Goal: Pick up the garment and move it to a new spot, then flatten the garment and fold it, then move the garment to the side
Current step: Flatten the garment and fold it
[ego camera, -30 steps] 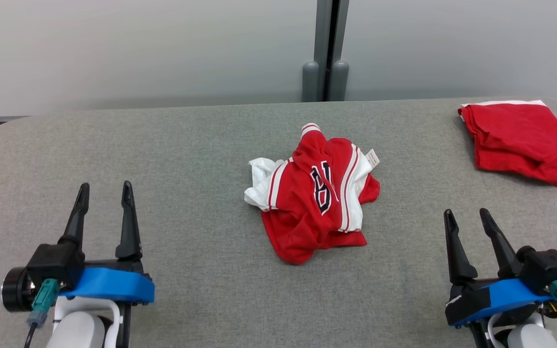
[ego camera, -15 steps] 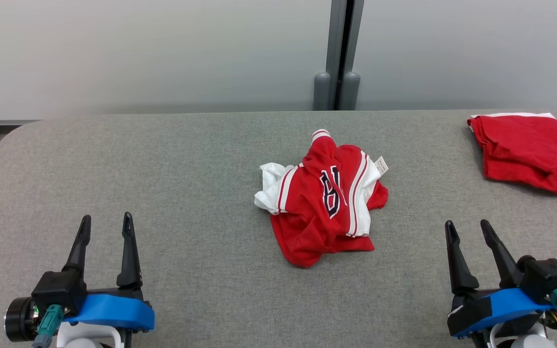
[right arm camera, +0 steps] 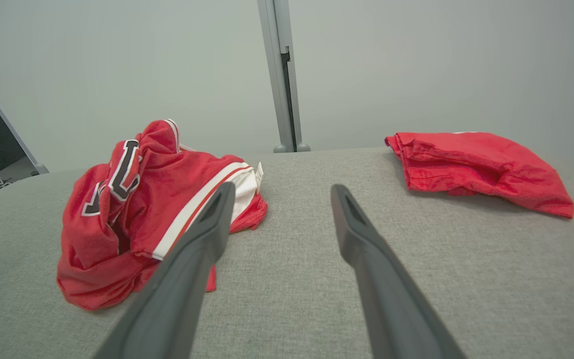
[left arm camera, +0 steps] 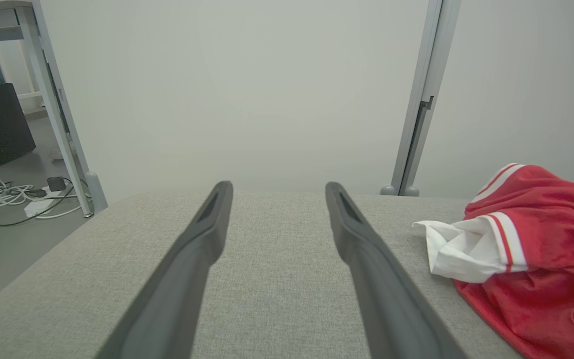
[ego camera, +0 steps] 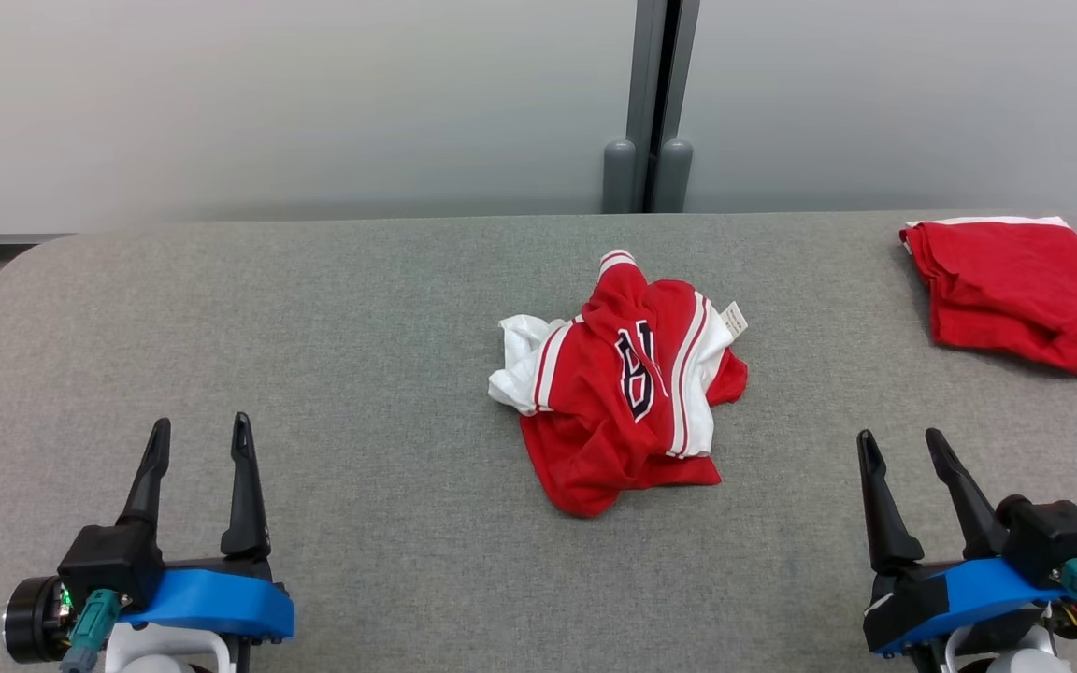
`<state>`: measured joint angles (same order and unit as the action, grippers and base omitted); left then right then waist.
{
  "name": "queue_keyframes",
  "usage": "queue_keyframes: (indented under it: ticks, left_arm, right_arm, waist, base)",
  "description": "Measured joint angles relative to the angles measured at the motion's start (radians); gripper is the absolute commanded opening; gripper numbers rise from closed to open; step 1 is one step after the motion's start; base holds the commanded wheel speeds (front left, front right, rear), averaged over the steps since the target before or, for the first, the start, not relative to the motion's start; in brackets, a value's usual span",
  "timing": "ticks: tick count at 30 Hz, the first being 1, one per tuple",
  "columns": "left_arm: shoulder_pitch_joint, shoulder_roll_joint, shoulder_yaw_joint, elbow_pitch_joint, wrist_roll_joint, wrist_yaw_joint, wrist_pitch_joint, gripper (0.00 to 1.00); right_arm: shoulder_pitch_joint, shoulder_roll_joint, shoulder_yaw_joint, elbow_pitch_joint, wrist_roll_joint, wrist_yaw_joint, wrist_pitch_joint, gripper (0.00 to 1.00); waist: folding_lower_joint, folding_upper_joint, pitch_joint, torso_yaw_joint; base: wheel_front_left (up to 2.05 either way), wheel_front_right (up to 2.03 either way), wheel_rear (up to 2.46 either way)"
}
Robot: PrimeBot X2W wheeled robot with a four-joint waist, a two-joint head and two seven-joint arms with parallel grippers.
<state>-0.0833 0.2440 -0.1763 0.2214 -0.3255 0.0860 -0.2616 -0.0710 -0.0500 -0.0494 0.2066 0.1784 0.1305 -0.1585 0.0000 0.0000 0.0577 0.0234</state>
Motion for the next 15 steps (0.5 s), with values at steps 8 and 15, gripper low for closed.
queue_keyframes:
  ticks: [8, 15]
  left_arm:
    - [-0.009, -0.009, 0.001, -0.002, 0.001, -0.007, 0.000, 1.00]
    - [-0.052, -0.031, -0.008, 0.004, 0.009, -0.017, 0.000, 1.00]
  right_arm:
    - [-0.071, 0.000, 0.020, 0.000, -0.012, 0.000, 0.003, 1.00]
    - [-0.262, -0.005, 0.050, 0.042, -0.071, 0.000, 0.043, 1.00]
  waist:
    - [0.0000, 0.0000, 0.023, 0.003]
    - [0.0000, 0.0001, 0.063, 0.031]
  base:
    - [0.00, 0.00, 0.00]
    - [0.00, 0.00, 0.00]
